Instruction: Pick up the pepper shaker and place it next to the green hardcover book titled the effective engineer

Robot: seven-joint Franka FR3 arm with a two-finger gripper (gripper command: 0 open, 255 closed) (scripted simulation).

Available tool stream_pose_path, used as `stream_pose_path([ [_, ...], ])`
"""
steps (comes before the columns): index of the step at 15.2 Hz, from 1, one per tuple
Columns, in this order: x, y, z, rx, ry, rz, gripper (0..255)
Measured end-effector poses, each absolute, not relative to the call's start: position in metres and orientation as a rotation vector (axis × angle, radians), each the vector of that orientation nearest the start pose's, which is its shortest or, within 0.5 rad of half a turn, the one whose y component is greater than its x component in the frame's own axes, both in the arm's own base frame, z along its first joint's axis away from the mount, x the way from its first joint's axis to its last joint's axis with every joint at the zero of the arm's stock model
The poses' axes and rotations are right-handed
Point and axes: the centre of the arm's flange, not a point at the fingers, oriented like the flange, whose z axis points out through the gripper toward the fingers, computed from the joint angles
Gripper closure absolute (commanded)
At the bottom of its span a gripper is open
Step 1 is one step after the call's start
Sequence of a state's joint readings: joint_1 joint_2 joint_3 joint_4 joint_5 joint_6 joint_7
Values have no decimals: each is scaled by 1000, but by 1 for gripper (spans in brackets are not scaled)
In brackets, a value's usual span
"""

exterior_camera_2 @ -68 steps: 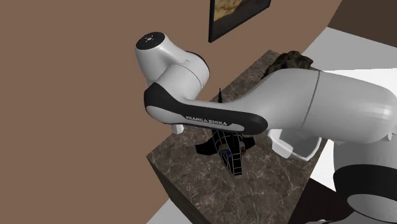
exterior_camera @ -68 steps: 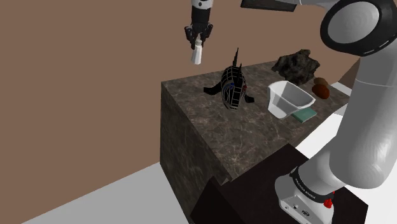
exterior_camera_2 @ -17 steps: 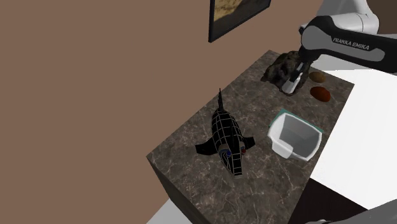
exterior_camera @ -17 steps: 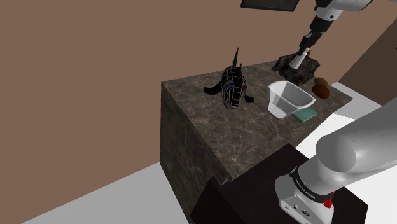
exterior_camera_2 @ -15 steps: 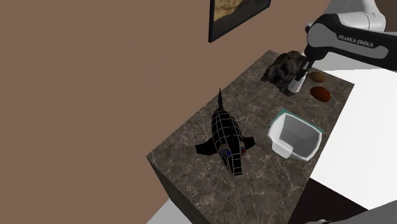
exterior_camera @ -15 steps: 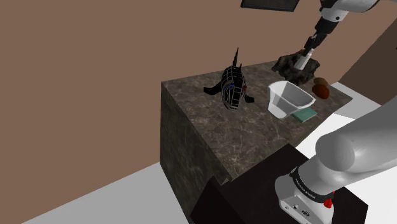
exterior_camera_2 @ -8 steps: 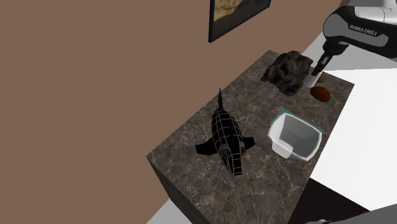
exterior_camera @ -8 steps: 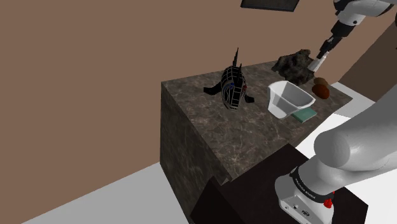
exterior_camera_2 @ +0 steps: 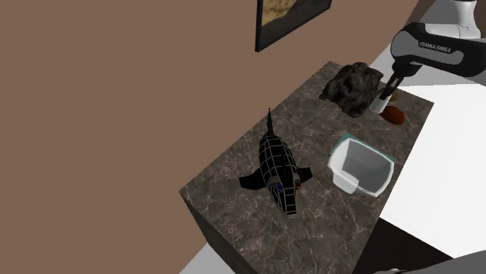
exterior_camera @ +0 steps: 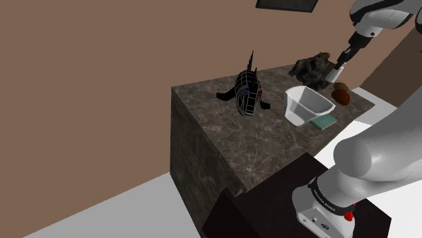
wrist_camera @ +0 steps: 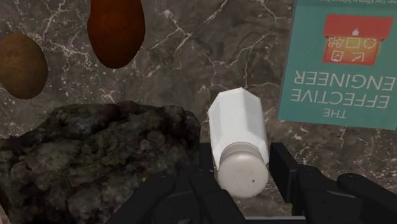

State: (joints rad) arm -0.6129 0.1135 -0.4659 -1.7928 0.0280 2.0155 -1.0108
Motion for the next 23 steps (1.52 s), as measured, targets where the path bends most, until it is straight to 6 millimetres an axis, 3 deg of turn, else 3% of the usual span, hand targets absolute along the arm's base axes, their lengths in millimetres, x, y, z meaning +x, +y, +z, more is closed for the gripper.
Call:
stream_pose_path([
  [23,296,-526,379,-3256,118,-65,255],
])
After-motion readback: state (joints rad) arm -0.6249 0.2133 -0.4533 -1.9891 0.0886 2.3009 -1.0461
